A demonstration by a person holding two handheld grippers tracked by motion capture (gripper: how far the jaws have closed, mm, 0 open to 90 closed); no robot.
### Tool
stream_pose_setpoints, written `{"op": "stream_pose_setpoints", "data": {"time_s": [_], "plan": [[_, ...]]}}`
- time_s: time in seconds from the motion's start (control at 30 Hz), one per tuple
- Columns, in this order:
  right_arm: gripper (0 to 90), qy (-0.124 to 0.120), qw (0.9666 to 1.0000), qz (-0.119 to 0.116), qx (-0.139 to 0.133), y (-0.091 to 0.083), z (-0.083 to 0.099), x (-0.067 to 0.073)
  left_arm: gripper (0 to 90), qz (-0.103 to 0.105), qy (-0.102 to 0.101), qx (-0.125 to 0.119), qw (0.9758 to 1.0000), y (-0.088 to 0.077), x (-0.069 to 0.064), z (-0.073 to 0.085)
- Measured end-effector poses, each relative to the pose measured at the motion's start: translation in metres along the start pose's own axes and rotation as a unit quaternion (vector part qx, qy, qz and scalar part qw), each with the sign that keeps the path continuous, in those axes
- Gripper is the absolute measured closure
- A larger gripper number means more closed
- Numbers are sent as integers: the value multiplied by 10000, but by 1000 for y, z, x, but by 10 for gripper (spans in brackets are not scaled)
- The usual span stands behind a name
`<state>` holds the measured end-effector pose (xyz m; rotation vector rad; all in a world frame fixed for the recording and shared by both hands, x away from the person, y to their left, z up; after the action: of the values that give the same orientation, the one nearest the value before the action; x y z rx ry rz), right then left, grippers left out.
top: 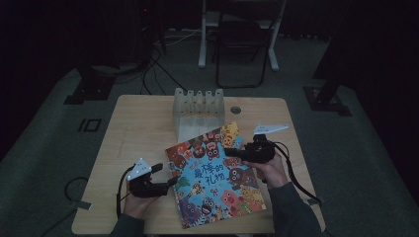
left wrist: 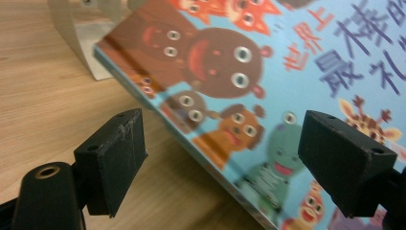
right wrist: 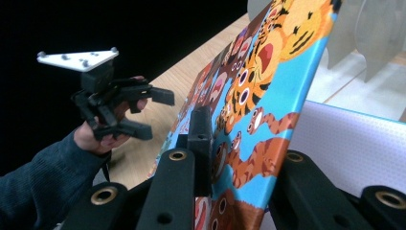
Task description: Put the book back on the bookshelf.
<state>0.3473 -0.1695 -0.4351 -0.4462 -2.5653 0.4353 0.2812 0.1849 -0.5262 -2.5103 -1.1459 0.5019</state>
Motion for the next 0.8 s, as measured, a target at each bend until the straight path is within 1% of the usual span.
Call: {"op": "stream_pose_setpoints", "data": {"time_s": [0.03, 0.3, 0.37, 0.53, 0.6, 0.67, 0.77, 0.8], "plan": [[771, -58, 10000, -17, -10, -1, -1, 1, 198, 40, -22, -12, 10000, 0, 2, -1], [774, -169, 9998, -49, -62, -3, -2, 4, 207, 198, -277, -88, 9994, 3, 17, -6], [775, -206, 9997, -65, -91, -3, -2, 4, 207, 245, -319, -22, 9992, 6, 19, -7], [777, -244, 9996, -87, -119, -5, -3, 6, 208, 339, -357, 20, 9988, 12, 20, -9], [778, -263, 9995, -92, -138, -5, -3, 6, 214, 409, -383, 4, 9984, 13, 21, -10], [779, -290, 9994, -108, -162, -6, -3, 7, 226, 543, -451, -54, 9975, 14, 21, -11], [783, -368, 9990, -153, -207, -7, -4, 10, 241, 611, -477, -18, 9970, 17, 23, -12], [783, -368, 9990, -153, -207, -7, -4, 10, 241, 708, -492, -22, 9963, 17, 23, -12]]}}
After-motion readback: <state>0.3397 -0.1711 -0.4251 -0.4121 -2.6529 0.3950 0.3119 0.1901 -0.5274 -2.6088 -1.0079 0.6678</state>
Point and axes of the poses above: each handheld gripper's, and its own axes: y roughly forward along the jaws, z roughly out of its underside, x roughly to its left, the point moved 2 cm from there along y, roughly forward along the jaws, and after that the axes turned 3 degrees about -z, right-handed, at the moved point
